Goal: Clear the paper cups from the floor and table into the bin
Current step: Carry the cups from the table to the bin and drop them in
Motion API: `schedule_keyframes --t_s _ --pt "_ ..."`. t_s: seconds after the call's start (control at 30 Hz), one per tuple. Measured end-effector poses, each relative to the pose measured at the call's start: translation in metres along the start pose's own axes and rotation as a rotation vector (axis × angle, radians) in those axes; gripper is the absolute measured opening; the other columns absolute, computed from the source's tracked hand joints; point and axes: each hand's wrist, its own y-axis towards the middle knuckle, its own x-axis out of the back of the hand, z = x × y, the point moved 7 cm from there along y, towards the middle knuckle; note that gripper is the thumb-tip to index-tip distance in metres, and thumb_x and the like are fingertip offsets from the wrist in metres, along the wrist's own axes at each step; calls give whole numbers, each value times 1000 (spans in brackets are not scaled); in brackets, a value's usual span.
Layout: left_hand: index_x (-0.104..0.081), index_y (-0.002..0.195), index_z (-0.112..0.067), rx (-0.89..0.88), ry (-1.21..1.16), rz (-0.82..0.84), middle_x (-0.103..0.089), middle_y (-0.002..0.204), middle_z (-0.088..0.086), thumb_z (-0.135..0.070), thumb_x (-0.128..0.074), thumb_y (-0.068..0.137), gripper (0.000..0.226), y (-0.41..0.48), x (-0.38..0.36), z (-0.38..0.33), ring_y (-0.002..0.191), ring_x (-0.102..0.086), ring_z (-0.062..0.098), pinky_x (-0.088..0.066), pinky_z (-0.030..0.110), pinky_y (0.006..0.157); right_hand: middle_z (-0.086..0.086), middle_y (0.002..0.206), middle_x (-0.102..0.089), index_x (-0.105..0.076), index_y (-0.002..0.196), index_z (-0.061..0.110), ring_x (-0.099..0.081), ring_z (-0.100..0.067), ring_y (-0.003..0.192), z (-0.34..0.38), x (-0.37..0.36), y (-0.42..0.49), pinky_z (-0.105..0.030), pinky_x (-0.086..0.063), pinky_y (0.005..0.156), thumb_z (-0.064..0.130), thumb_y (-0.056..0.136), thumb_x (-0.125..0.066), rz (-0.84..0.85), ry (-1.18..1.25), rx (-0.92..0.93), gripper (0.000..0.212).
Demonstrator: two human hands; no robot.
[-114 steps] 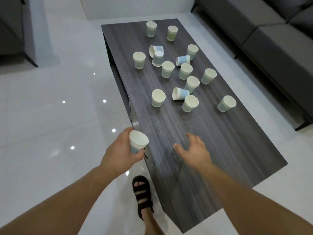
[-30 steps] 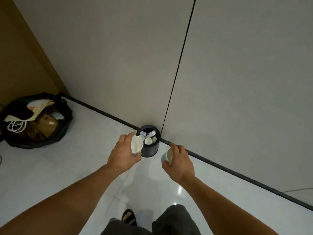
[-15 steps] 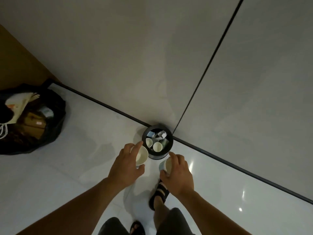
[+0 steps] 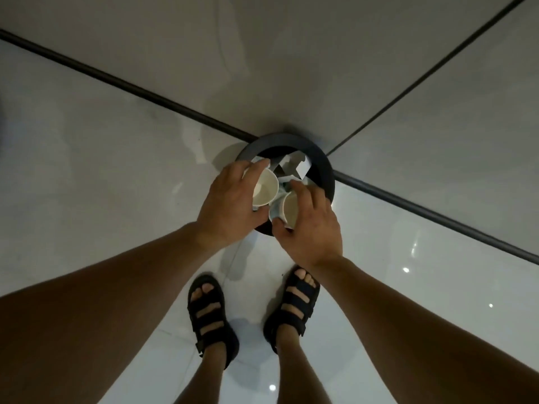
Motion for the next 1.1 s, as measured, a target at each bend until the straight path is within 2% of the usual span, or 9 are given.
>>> schedule_keyframes --t_s 0.13,0.37,0.47,0.57,0.63,0.7,0.77,0.87,1.1 --pt "-43 140 -9 -62 57 34 -52 125 17 -28 -80 68 83 10 -33 21 119 -47 35 -43 48 98 -7 129 -52 -44 137 18 -53 -26 112 -14 -29 16 -42 -51 91 44 76 -69 -41 -14 41 70" --pt "-45 138 -10 -143 161 62 -53 124 17 -34 -82 64 86 29 -54 12 118 -48 36 -41 45 98 -7 123 -57 -50 132 17 -56 -28 106 -32 -34 26 -38 -48 88 44 74 -70 -94 -133 54 67" --pt "-42 140 -15 -140 276 105 -50 129 13 -39 -80 66 87 33 -60 21 126 -42 33 -33 46 103 -10 118 -59 -53 130 13 -58 -30 101 -34 -28 29 -38 -49 83 40 71 -75 -138 -188 92 68" --pt "-36 143 -16 -160 377 138 -40 142 13 -47 -75 69 89 37 -68 31 138 -26 34 -24 51 108 -12 125 -57 -49 135 13 -56 -34 111 -40 -29 38 -43 -49 90 39 71 -78 -138 -208 109 75" --pt "-26 148 -16 -168 438 174 -25 153 13 -62 -63 74 95 38 -78 34 145 -9 35 -16 55 113 -14 141 -48 -39 144 15 -45 -37 130 -43 -38 43 -50 -40 105 46 80 -69 -86 -251 118 78" --pt "-11 153 -18 -167 504 179 -7 160 12 -76 -39 80 97 37 -85 38 147 7 34 -8 57 115 -12 158 -26 -21 154 18 -18 -34 147 -47 -53 45 -52 -18 118 61 90 -46 16 -352 118 81" --pt "-4 154 -19 -175 556 159 1 161 12 -79 -18 82 95 34 -90 42 146 12 33 -5 59 115 -10 164 -5 -6 157 20 3 -30 151 -51 -67 43 -51 -2 120 68 94 -24 69 -418 126 81" --pt "-10 153 -19 -195 557 123 -5 160 13 -76 -13 85 89 32 -94 43 147 6 34 -7 60 114 -11 164 0 -2 157 19 7 -29 150 -55 -78 42 -51 3 120 67 95 -14 57 -428 115 79" --pt "-10 153 -21 -155 458 137 -9 160 11 -78 -19 83 91 32 -80 39 148 2 31 -13 59 114 -8 164 4 1 156 25 10 -29 150 -53 -63 38 -52 3 119 70 92 -18 77 -356 100 80"
